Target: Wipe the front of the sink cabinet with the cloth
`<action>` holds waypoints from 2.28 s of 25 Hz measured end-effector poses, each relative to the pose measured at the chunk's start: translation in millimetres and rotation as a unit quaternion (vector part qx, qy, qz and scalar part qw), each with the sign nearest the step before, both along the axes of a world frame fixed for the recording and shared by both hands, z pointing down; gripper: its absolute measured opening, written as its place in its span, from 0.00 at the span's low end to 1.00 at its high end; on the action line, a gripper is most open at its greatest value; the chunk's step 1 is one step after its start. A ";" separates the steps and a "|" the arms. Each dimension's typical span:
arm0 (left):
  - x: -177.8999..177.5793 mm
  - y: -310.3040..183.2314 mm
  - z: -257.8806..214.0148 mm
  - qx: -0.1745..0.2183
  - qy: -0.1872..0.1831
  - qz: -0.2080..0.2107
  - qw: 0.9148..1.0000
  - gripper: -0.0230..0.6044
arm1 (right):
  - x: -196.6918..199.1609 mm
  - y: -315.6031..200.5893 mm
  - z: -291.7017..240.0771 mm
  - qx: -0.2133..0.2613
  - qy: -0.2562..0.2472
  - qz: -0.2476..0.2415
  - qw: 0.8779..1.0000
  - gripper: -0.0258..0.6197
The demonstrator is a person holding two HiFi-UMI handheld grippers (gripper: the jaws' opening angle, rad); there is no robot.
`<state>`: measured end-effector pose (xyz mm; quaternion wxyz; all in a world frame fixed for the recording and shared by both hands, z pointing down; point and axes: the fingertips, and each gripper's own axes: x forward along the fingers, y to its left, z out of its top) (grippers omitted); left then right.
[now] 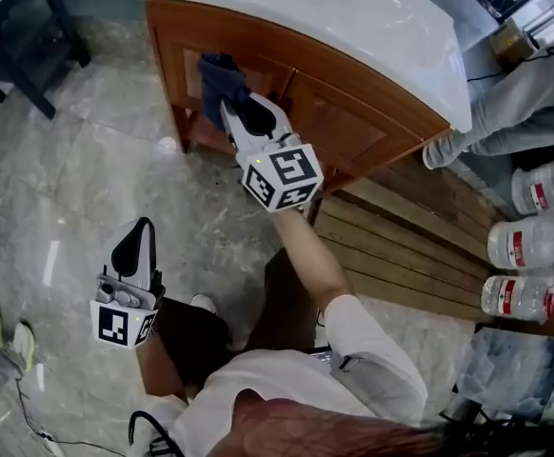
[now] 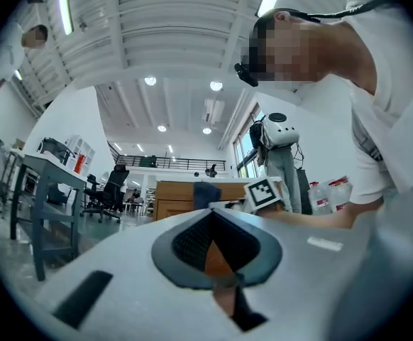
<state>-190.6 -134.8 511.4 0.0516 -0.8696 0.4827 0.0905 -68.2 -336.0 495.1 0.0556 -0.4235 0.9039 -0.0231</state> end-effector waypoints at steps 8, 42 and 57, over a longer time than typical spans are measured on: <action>-48.1 26.4 -16.5 0.009 -0.010 -0.064 0.998 0.03 | -133.8 -98.0 55.6 -0.065 0.038 0.018 0.997 0.17; -37.4 18.0 -11.3 0.014 0.004 -0.028 1.000 0.03 | 134.0 -17.1 47.4 -0.043 -0.038 0.208 0.976 0.16; 5.9 7.5 -8.2 0.012 0.013 0.025 1.000 0.03 | 343.9 72.6 53.5 -0.052 -0.051 0.382 0.921 0.16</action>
